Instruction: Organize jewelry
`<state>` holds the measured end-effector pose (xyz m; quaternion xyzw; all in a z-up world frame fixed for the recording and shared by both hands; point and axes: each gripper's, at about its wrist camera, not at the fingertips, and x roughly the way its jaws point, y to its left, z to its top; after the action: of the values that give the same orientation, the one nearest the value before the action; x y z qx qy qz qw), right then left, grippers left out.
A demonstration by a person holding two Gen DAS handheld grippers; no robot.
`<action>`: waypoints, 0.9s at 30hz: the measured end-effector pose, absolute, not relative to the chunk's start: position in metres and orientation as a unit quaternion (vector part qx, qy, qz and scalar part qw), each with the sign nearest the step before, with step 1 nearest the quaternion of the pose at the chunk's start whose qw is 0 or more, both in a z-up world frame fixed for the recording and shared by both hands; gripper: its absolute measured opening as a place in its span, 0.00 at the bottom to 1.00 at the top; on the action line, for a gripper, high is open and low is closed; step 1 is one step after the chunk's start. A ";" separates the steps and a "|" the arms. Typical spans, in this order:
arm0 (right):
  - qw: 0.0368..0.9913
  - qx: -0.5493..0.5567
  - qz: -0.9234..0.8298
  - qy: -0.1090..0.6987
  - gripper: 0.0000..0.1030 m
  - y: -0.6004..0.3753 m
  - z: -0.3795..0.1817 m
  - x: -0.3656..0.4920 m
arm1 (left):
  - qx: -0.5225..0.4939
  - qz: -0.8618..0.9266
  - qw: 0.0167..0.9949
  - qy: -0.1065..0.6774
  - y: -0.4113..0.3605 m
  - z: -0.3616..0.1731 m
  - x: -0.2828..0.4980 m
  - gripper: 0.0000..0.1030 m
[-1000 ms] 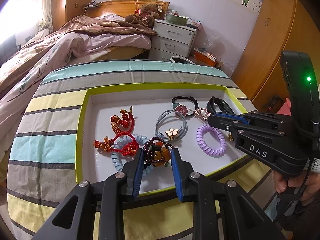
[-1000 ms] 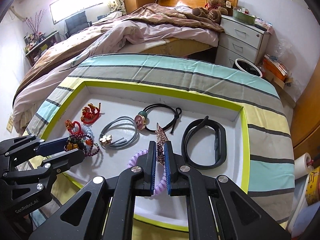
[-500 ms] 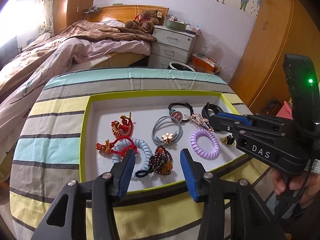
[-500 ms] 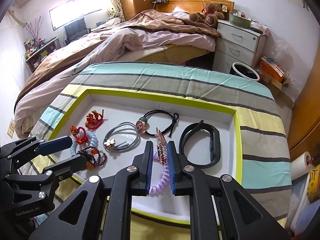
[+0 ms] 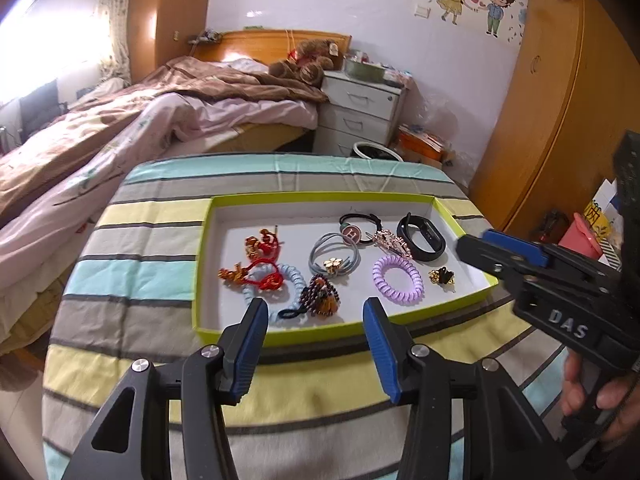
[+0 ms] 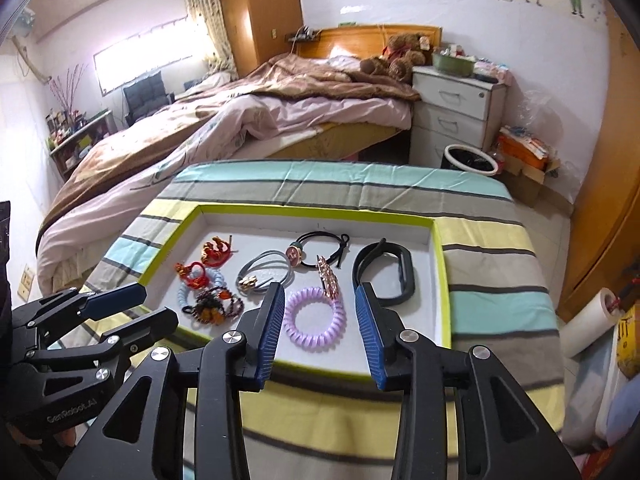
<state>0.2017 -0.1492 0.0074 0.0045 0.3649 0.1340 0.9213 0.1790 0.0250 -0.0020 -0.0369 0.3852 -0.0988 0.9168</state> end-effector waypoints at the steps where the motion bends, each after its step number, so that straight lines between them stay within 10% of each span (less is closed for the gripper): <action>1: 0.923 0.008 0.132 0.360 0.37 -0.150 0.010 0.195 | -0.033 -0.093 0.919 0.381 0.025 0.000 0.173 0.53; 27: 0.942 0.020 0.084 0.324 0.38 -0.151 0.013 0.112 | -0.004 -0.015 0.943 0.333 0.023 0.019 0.107 0.55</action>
<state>0.1124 -0.1512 0.0133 0.0200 0.3242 0.0840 0.9420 0.1072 0.0227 0.0195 -0.0040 0.3328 -0.0152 0.9429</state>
